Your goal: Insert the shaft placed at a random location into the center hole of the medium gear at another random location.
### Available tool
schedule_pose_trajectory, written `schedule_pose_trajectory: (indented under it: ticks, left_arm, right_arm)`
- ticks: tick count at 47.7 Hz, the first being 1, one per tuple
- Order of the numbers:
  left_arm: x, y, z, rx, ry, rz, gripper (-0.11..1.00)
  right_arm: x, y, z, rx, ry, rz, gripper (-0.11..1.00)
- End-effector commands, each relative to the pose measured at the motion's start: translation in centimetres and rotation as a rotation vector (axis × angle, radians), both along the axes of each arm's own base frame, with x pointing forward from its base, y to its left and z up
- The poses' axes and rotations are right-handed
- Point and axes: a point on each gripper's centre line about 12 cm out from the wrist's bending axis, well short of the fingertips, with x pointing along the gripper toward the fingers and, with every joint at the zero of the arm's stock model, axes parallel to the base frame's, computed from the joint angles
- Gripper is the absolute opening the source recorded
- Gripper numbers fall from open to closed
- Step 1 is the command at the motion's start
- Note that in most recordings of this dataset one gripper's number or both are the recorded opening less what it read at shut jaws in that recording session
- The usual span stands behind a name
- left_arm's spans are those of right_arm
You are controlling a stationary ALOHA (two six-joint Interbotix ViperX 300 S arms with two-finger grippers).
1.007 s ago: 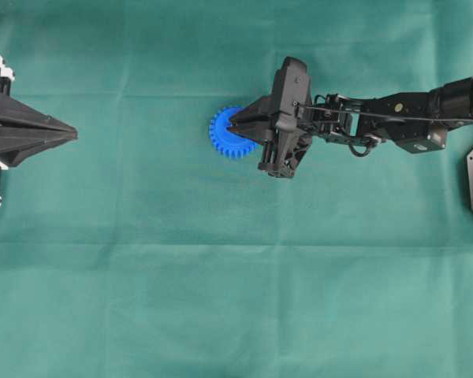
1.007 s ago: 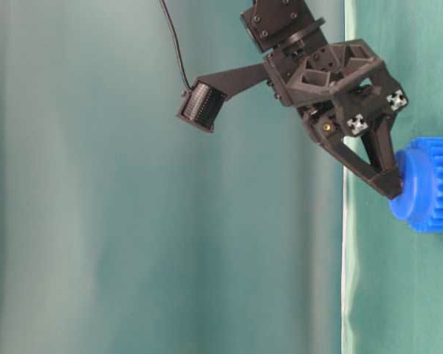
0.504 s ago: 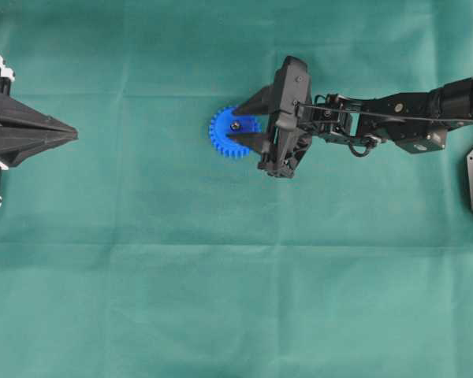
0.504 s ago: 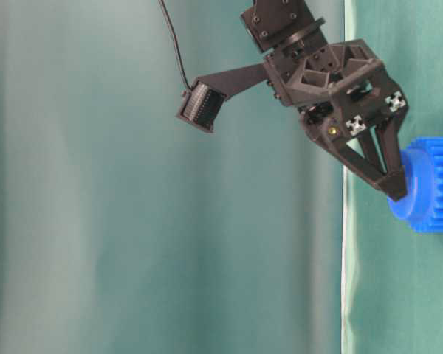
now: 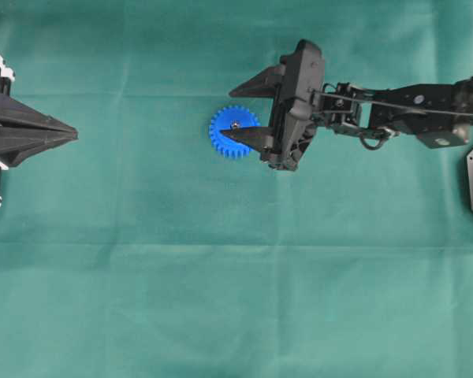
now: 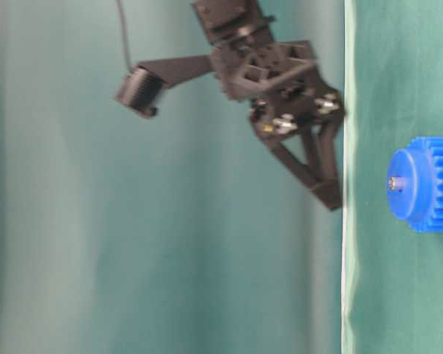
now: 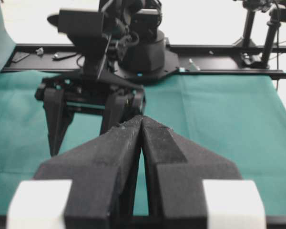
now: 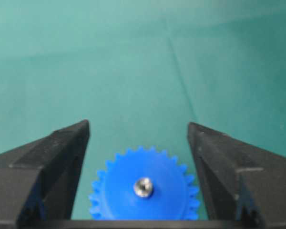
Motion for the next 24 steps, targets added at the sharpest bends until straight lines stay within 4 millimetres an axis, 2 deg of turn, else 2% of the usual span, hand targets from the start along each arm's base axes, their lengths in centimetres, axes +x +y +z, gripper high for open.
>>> schedule_pose_trajectory:
  ticks: [1,6,16,24]
  left_arm:
    - [0.2,0.0,0.5,0.001,-0.012,0.001,0.00]
    - [0.2,0.0,0.6,0.001,-0.014,0.001,0.00]
    - [0.2,0.0,0.5,0.000,-0.011,0.001,0.00]
    - [0.2,0.0,0.5,-0.008,-0.003,0.001,0.00]
  right_arm:
    - [-0.1,0.1,2.5,-0.017,-0.053,0.006,0.81]
    - [-0.2,0.1,3.0,-0.016,-0.053,0.007,0.81]
    - [-0.6,0.2,2.7,-0.011,-0.031,0.009,0.81]
    - [-2.0,0.4,2.9,-0.010,-0.031,0.008,0.81]
